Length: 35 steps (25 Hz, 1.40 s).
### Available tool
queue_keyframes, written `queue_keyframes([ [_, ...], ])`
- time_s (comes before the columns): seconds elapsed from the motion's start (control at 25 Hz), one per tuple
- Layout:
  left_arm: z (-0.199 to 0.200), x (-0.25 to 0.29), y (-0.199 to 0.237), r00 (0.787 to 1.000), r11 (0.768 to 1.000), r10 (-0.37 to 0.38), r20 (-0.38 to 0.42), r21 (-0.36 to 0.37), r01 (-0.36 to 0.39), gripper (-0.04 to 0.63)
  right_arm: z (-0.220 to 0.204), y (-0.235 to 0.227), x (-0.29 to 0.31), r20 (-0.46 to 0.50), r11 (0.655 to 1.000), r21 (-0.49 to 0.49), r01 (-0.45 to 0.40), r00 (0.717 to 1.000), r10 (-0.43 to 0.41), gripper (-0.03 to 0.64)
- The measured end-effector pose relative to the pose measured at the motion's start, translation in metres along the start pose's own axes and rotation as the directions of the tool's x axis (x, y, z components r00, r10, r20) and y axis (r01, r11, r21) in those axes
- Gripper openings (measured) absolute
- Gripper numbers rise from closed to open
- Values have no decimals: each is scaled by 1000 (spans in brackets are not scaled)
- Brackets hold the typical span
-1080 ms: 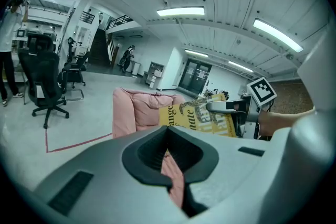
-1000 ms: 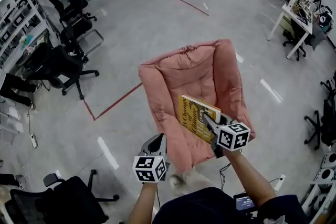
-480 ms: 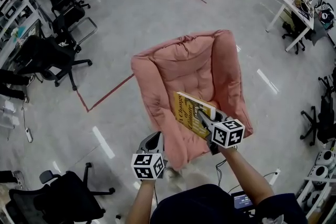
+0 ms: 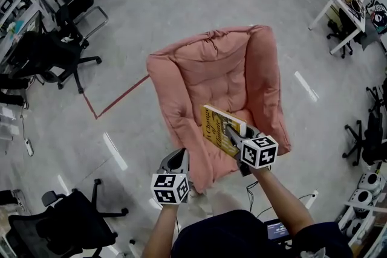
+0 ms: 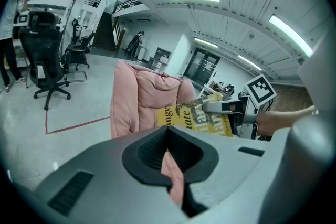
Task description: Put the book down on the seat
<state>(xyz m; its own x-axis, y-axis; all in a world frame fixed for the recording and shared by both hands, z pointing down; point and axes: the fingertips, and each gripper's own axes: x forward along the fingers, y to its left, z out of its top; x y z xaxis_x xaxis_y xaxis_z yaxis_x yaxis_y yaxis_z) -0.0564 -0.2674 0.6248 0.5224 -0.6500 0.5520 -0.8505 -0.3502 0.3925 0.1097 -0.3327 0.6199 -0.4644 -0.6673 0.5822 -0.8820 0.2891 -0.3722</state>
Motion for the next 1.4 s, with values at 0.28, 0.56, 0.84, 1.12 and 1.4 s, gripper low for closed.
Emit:
queue_keyframes([
  [0.28, -14, 13, 8, 999, 1000, 1, -33, -14, -2, 5, -24, -8, 18, -56, 1000, -5, 9, 998, -10, 150],
  [0.56, -28, 22, 11, 998, 1000, 3, -63, -26, -5, 5, -50, -17, 29, -108, 1000, -2, 16, 994, -16, 150],
  [0.84, -40, 35, 17, 996, 999, 0, -94, -39, -4, 5, -70, -27, 42, -154, 999, -22, 30, 987, -33, 150],
  [1.12, -45, 46, 21, 994, 999, -9, -109, -38, 5, 5, -95, -33, 56, -211, 998, -45, 34, 977, -42, 150],
  [1.4, -56, 53, 28, 992, 999, -3, -126, -45, -3, 5, -120, -40, 75, -266, 996, -78, 47, 962, -66, 150],
])
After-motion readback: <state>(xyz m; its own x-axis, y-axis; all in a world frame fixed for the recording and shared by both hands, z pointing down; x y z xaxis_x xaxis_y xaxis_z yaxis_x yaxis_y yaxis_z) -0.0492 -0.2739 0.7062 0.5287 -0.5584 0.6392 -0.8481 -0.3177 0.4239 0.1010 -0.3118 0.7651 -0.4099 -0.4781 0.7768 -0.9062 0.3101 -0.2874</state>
